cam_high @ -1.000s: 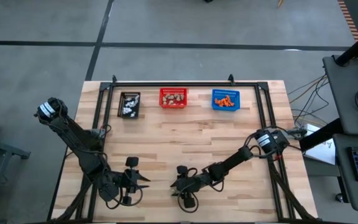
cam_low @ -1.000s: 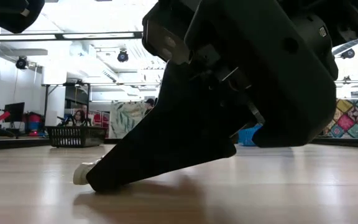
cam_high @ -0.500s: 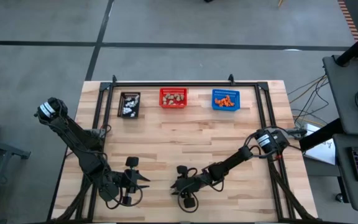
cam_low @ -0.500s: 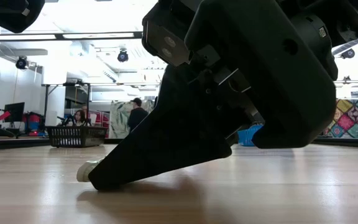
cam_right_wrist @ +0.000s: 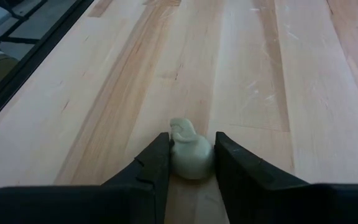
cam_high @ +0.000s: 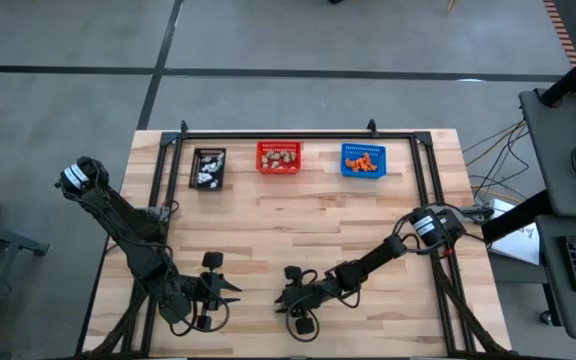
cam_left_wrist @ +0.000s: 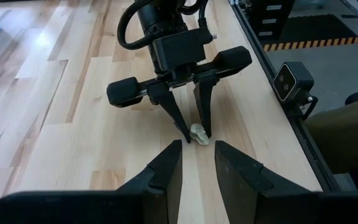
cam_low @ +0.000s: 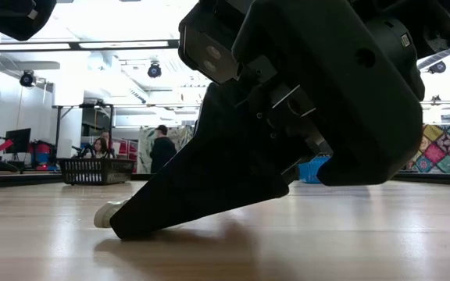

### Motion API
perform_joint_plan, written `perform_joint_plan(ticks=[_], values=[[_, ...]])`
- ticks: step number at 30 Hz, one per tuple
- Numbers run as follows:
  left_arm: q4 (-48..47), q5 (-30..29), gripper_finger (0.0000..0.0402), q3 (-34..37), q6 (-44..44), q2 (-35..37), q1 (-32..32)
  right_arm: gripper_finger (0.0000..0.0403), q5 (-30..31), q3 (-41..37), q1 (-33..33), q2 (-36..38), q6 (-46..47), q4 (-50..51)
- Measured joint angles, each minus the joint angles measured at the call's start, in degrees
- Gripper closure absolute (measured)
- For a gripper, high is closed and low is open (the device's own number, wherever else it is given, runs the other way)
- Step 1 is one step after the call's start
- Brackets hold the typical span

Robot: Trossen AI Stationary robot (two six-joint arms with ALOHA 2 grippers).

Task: Sort Halloween decoration
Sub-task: Put the white skull toy into the red bin

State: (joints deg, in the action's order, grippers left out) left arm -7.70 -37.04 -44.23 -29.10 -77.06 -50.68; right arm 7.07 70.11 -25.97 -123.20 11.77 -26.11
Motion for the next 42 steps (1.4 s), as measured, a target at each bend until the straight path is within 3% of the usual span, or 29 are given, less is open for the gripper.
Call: perform_joint_plan(ticks=[12, 18, 28, 35, 40, 42], values=[[-0.02, -0.04, 0.0324, 0.0, 1.91, 0.25, -0.02, 0.0298, -0.24, -0.07, 2.84, 4.85, 0.16, 1.73], [0.04, -0.13, 0.0324, 0.0, 4.84, 1.38, 0.0, 0.0298, -0.11, -0.04, 8.56, 11.94, -1.87, 10.65], [0.09, -4.53, 0.0324, 0.0, 11.57, 3.5, 0.18, 0.0301, -1.76, -0.02, 23.72, 20.92, -13.43, 17.24], [0.0, -12.89, 0.0324, 0.0, 16.09, 3.74, 0.35, 0.0301, -3.04, 0.0, 36.88, 20.98, -22.64, 16.43], [0.02, -15.1, 0.0324, 0.0, 18.89, 3.82, 1.47, 0.0302, -3.7, 0.0, 46.19, 20.96, -24.33, 16.35], [-0.01, -15.13, 0.0324, 0.0, 19.2, 3.82, 2.31, 0.0302, -7.01, 0.0, 49.68, 20.94, -23.32, 16.37]])
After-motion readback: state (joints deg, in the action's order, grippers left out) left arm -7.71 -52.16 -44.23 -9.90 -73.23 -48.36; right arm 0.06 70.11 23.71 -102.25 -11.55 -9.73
